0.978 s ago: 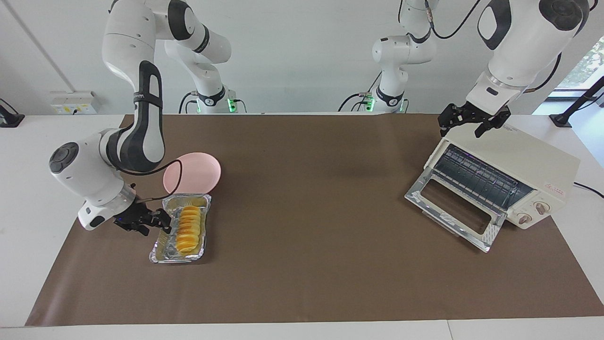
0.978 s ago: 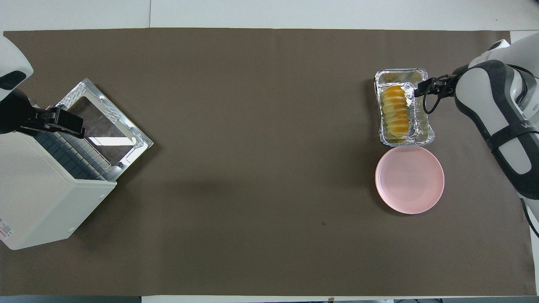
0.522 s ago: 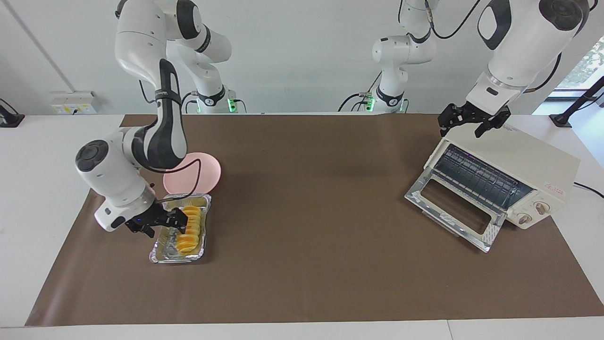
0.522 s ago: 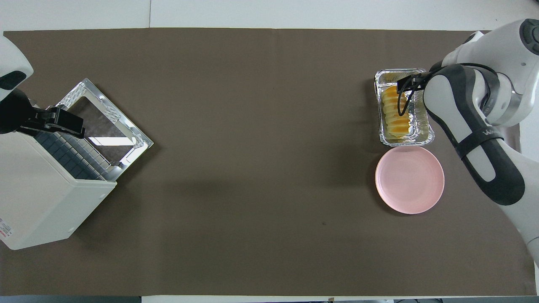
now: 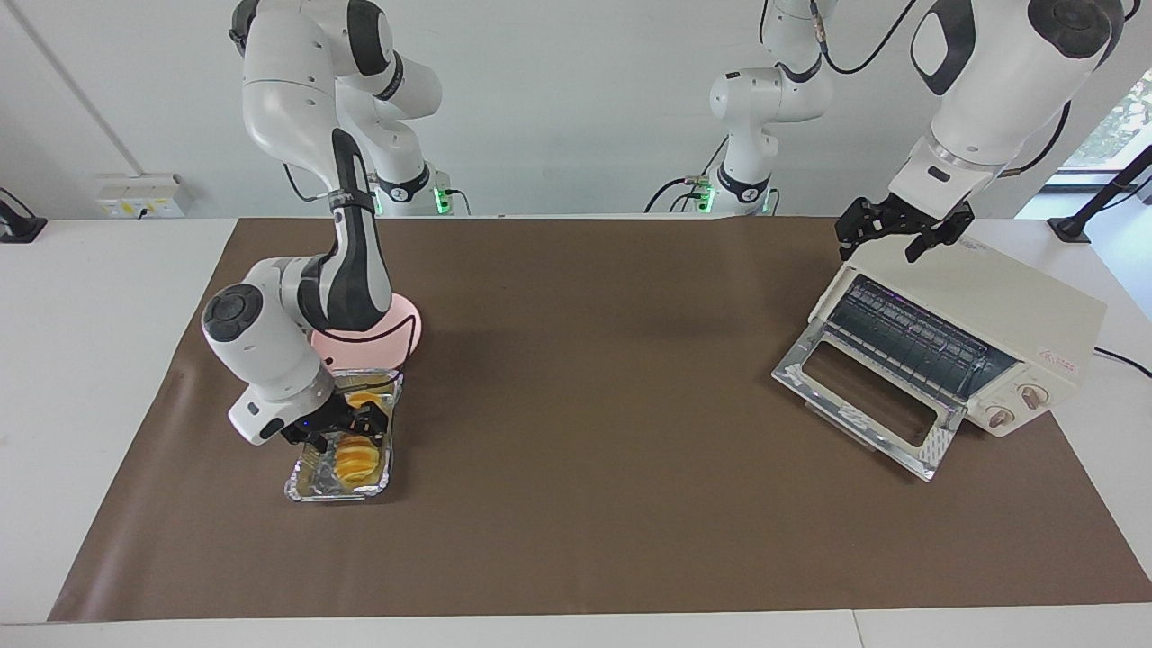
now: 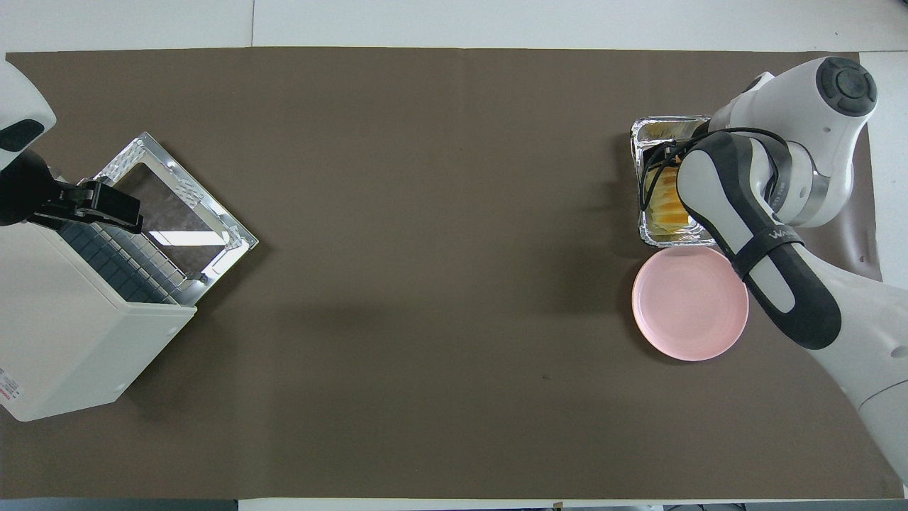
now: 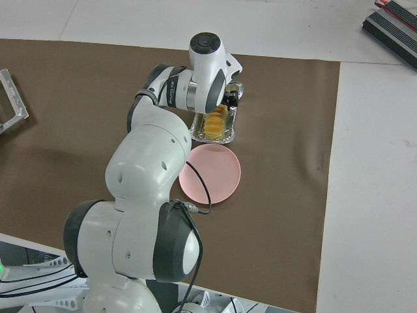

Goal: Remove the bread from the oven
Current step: 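Grasp the bread in the foil tray with the right gripper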

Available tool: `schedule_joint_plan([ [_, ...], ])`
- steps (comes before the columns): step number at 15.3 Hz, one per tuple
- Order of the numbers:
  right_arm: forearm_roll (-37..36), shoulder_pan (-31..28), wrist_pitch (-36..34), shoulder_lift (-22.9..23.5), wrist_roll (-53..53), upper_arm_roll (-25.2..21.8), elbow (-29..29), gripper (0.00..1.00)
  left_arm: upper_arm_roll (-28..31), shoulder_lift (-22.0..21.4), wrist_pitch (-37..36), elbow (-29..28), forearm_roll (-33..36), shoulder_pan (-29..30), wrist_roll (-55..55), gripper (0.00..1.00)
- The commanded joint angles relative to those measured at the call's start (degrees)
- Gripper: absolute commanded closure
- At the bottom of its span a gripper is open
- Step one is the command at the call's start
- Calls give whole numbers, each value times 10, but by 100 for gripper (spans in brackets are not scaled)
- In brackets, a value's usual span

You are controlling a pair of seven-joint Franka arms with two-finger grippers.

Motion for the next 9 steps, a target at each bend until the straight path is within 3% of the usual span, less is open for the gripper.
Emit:
schedule_joint_plan([
  [1, -7, -5, 10, -19, 14, 5, -27, 82, -1, -17, 9, -19, -13, 7, 8, 0],
  [6, -7, -5, -30, -21, 14, 5, -2, 83, -1, -17, 9, -19, -13, 7, 8, 0],
  [9, -9, -6, -94, -28, 14, 4, 32, 83, -1, -17, 9, -19, -13, 7, 8, 0],
])
